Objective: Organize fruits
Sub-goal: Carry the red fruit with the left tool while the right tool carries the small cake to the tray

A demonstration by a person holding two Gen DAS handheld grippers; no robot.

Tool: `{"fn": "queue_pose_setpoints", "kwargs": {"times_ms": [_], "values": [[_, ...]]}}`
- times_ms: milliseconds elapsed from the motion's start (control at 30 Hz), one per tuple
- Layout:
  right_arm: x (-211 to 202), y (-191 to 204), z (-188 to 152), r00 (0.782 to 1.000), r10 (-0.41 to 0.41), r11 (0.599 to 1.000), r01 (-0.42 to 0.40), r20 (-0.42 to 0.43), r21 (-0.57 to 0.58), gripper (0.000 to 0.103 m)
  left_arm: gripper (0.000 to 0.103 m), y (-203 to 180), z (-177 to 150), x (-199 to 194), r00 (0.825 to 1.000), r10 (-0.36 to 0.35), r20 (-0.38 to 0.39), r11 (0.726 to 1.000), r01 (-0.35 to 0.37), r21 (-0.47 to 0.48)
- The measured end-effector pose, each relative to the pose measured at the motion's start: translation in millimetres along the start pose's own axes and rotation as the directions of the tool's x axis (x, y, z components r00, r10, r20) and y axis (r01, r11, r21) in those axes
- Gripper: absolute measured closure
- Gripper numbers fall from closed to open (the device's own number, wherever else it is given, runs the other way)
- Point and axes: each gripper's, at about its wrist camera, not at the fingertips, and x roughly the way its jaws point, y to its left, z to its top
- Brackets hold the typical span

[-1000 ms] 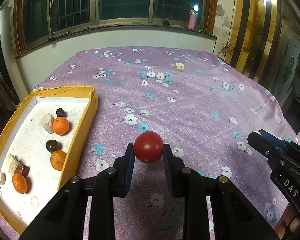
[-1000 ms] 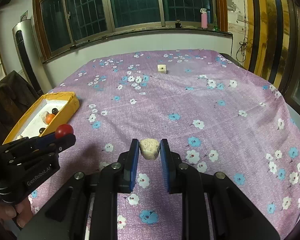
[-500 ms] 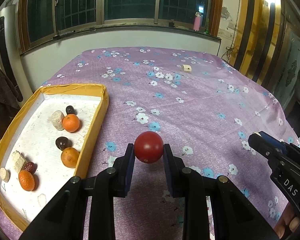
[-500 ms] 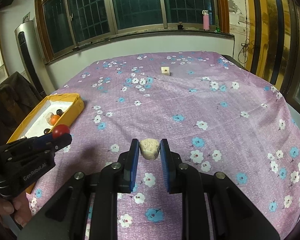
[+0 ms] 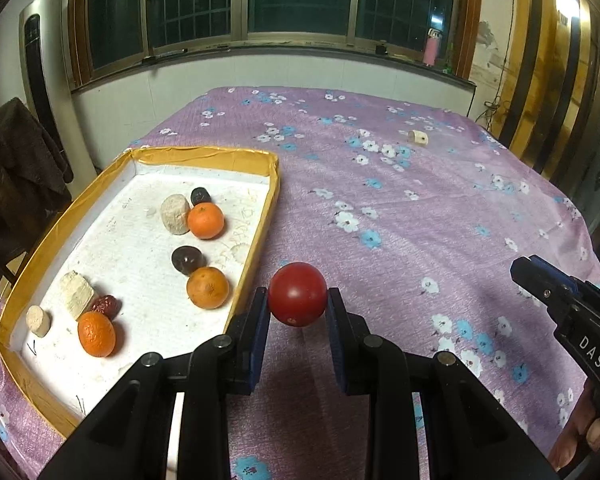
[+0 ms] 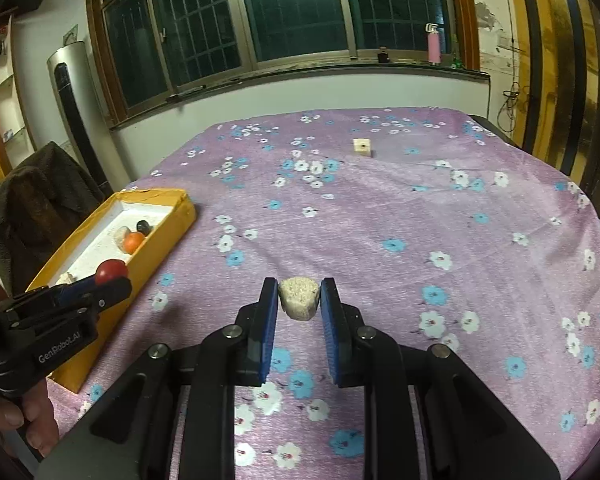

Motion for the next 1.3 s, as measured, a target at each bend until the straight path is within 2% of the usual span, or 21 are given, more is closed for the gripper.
{"fn": "queue_pose_setpoints", "kwargs": {"times_ms": [200,400,767,900,1133,1300], "values": [[6,2,-3,1.000,0.001,1.000,-0.001,-0.015,0.001,0.080,0.076,-10,7,4,0.999,-0.039,0.007,0.999,0.038,0.024],[0,-5,1,0.999,-0.038,0.999,0.038,-0.011,0.005,0.080,0.076,-22,7,3,0.998,-0.056,0.005,0.997,0.056,0.048],[-8,-12,1,0.999,-0.034,0.999,0.034,-0.001,0.015,0.080,0.076,-16,5,-2,0.999,-0.038,0.004,0.999,0.038,0.033],[-7,-7,3,1.000,-0.019,1.000,0.019,0.004,0.004,0.080,0.076,-3,2,-9,1.000,-0.016,0.009,1.000,0.016,0.004],[-3,7,7,1.000,0.030,0.999,-0.030,0.010,-0.013,0.080,0.076,34,-4,-17,0.997,0.073,0.010,0.996,-0.072,-0.054],[7,32,12,0.997,0.077,0.996,-0.077,-0.001,-0.051,0.080,0.076,60,-3,-21,0.991,0.132,0.007,0.986,-0.131,-0.098]]}}
